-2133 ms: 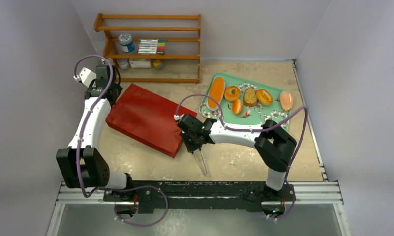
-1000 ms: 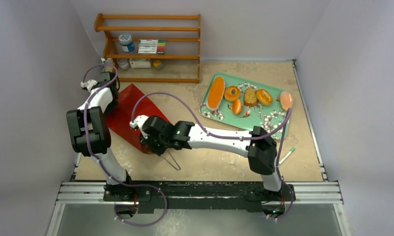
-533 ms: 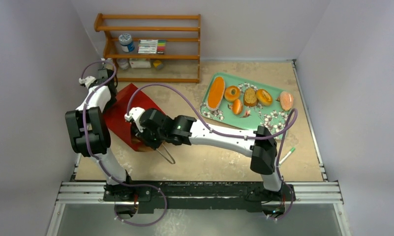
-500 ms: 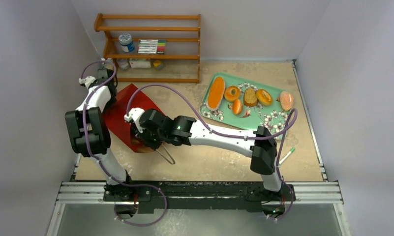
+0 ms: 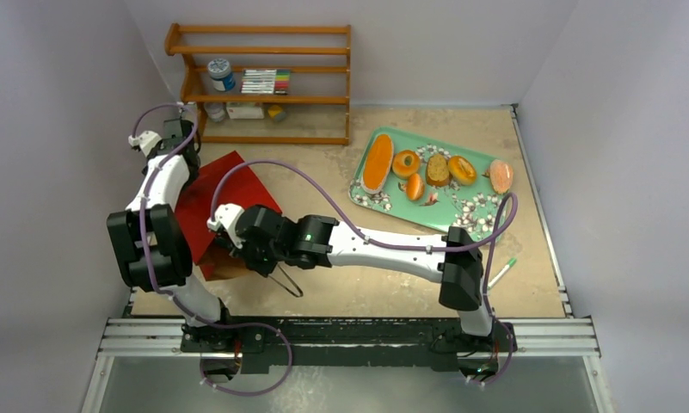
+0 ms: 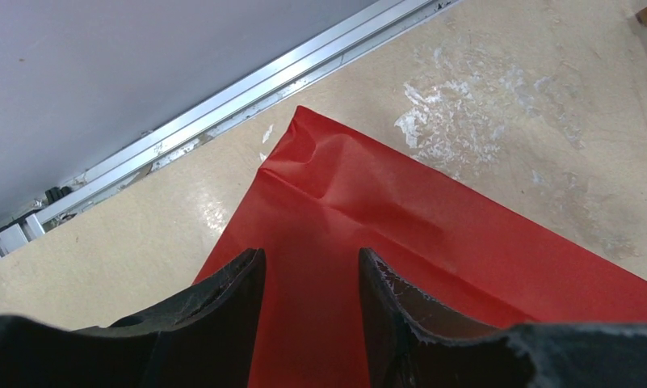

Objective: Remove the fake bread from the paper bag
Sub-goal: Place the clamp at the center of the board, then adjust the clamp at the center of the board.

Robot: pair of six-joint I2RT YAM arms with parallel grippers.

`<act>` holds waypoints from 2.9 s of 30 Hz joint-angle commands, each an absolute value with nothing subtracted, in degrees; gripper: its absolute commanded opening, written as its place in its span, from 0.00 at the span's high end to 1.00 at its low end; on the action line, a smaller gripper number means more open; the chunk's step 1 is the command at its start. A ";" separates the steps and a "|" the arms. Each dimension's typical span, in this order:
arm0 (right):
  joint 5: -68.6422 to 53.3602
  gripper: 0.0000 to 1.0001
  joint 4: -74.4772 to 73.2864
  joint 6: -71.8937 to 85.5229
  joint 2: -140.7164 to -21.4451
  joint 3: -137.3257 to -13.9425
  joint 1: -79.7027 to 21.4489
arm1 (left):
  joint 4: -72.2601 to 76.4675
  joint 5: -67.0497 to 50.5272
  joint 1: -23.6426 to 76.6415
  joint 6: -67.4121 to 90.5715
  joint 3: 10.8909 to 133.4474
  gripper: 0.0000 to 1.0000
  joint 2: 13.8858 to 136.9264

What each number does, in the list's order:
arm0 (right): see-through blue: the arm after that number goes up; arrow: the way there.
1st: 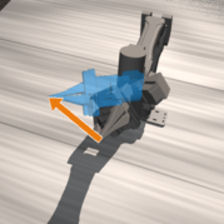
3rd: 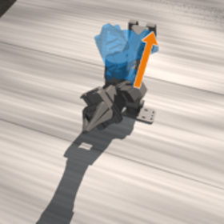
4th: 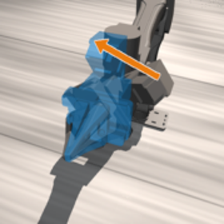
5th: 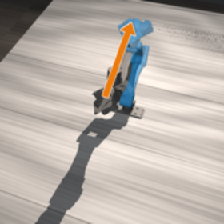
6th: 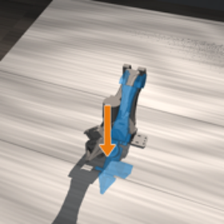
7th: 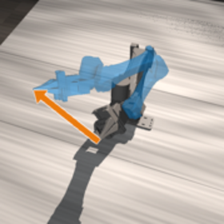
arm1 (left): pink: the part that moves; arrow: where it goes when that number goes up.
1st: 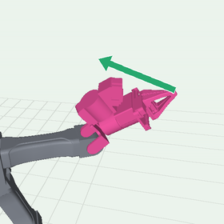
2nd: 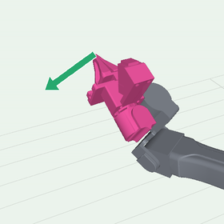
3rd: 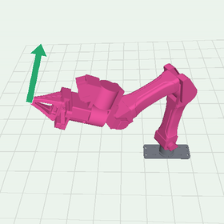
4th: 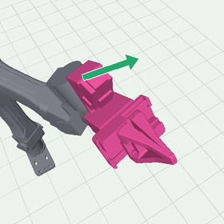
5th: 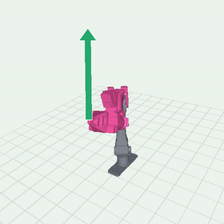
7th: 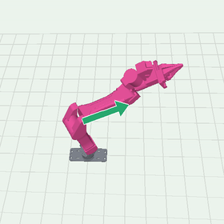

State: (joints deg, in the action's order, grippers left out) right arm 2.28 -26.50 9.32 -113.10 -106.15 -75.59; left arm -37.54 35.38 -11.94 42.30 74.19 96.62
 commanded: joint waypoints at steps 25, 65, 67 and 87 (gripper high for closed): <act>1.56 1.00 -27.63 12.01 -118.57 -98.21 -61.24 | -38.35 23.96 -8.62 50.73 67.08 0.58 69.30; 29.60 0.00 -6.84 40.10 -74.83 -57.72 -65.06 | -38.18 14.31 2.68 51.52 56.82 0.68 44.25; 29.84 0.00 -5.93 40.07 -75.40 -57.51 -64.01 | -36.44 15.76 3.87 49.66 57.67 0.68 46.51; 19.92 0.24 -9.03 37.32 -86.98 -54.03 -61.80 | -34.57 37.98 48.68 63.52 55.57 0.63 65.02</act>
State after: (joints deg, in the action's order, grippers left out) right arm 21.56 -10.31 38.33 -86.32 -55.99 -61.91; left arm -36.34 33.87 44.21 55.11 58.63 66.72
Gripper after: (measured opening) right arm 0.769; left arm 0.367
